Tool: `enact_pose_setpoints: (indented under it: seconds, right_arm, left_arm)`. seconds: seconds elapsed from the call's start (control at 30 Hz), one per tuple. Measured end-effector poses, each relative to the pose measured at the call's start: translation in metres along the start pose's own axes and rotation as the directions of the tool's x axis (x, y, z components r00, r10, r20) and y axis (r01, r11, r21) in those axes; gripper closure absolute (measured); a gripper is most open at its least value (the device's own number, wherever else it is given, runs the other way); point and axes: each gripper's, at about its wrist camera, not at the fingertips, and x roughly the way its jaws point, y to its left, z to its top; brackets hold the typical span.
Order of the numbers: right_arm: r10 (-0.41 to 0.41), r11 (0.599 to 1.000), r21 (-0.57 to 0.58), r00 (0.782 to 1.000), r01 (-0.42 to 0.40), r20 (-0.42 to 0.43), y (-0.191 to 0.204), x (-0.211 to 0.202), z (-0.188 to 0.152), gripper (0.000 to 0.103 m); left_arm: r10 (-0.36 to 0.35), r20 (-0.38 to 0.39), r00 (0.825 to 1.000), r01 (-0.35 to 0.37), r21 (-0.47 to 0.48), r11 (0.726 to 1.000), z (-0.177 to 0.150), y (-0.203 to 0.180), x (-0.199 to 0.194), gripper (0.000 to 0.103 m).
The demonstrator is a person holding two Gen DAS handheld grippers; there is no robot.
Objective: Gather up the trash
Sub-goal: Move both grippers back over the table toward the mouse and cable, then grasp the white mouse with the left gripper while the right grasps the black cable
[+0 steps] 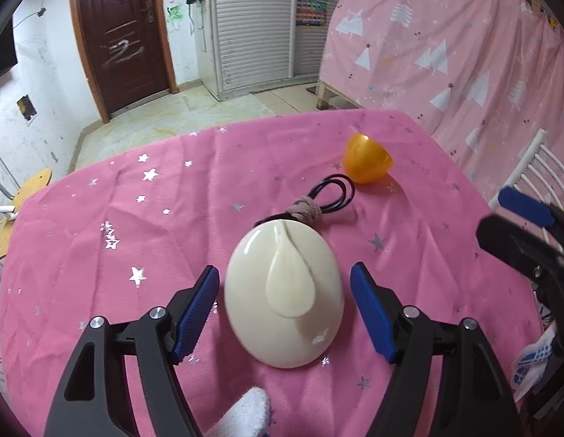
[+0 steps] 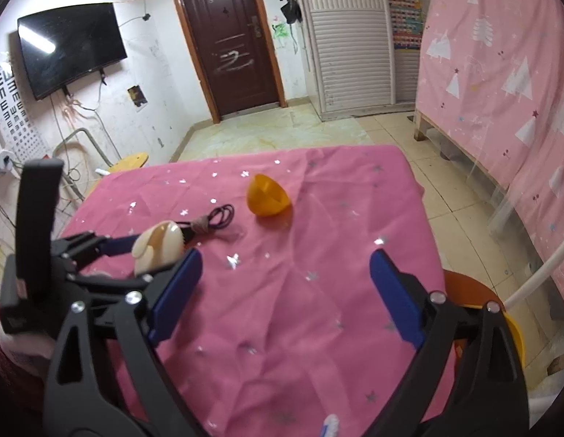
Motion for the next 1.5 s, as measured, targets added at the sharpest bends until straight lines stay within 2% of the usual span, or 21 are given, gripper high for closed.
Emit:
enact_pose_setpoints:
  seconds: [0.07,0.13,0.3,0.5,0.67,1.0,1.03,1.1,1.13,1.3,1.5]
  right_arm:
    - [0.006,1.000,-0.011,1.000,-0.006,-0.004,0.006,0.004,0.005,0.013]
    - [0.016,1.000,-0.027,1.000,-0.016,-0.012,0.013,0.010,0.010,0.012]
    - [0.029,0.998,-0.062,0.999,-0.032,-0.041,0.030,0.028,0.019,0.009]
    - [0.071,0.991,-0.106,0.993,-0.081,-0.095,0.055,0.048,0.022,0.009]
    - [0.108,0.984,-0.124,0.985,-0.124,-0.132,0.073,0.064,0.028,0.009]
    - [0.060,0.985,-0.141,0.970,-0.095,-0.235,0.095,0.108,0.028,0.009]
    - [0.040,0.984,-0.161,0.971,-0.080,-0.235,0.099,0.110,0.027,0.011]
    - [-0.017,0.976,-0.213,0.974,-0.032,-0.225,0.109,0.112,0.026,0.024]
    - [-0.029,0.973,-0.228,0.974,-0.023,-0.224,0.112,0.112,0.026,0.025]
    - [-0.069,0.963,-0.270,0.979,0.014,-0.193,0.119,0.107,0.022,0.028]
    - [-0.040,0.967,-0.256,0.988,0.000,-0.152,0.121,0.085,0.022,0.031]
  left_arm:
    - [-0.003,0.000,1.000,0.003,0.011,1.000,-0.002,-0.001,0.003,0.038]
    - [0.016,0.011,1.000,-0.016,0.028,0.999,-0.003,-0.002,0.002,0.049]
    - [-0.005,0.015,1.000,0.005,0.024,1.000,-0.005,0.004,-0.002,0.050]
    - [-0.033,0.050,0.998,0.036,-0.057,0.998,-0.008,0.035,-0.022,0.050]
    - [0.006,0.074,0.997,0.002,-0.099,0.995,-0.020,0.065,-0.038,0.050]
    - [0.023,0.086,0.996,-0.006,-0.195,0.981,-0.042,0.116,-0.046,0.050]
    - [0.018,0.088,0.996,0.000,-0.203,0.979,-0.043,0.120,-0.046,0.050]
    - [0.007,0.089,0.996,0.012,-0.211,0.977,-0.043,0.124,-0.045,0.050]
    - [0.000,0.090,0.996,0.019,-0.215,0.976,-0.044,0.125,-0.045,0.050]
    - [-0.006,0.094,0.996,0.027,-0.226,0.974,-0.046,0.130,-0.044,0.050]
    - [0.029,0.105,0.994,-0.005,-0.224,0.975,-0.050,0.132,-0.052,0.050]
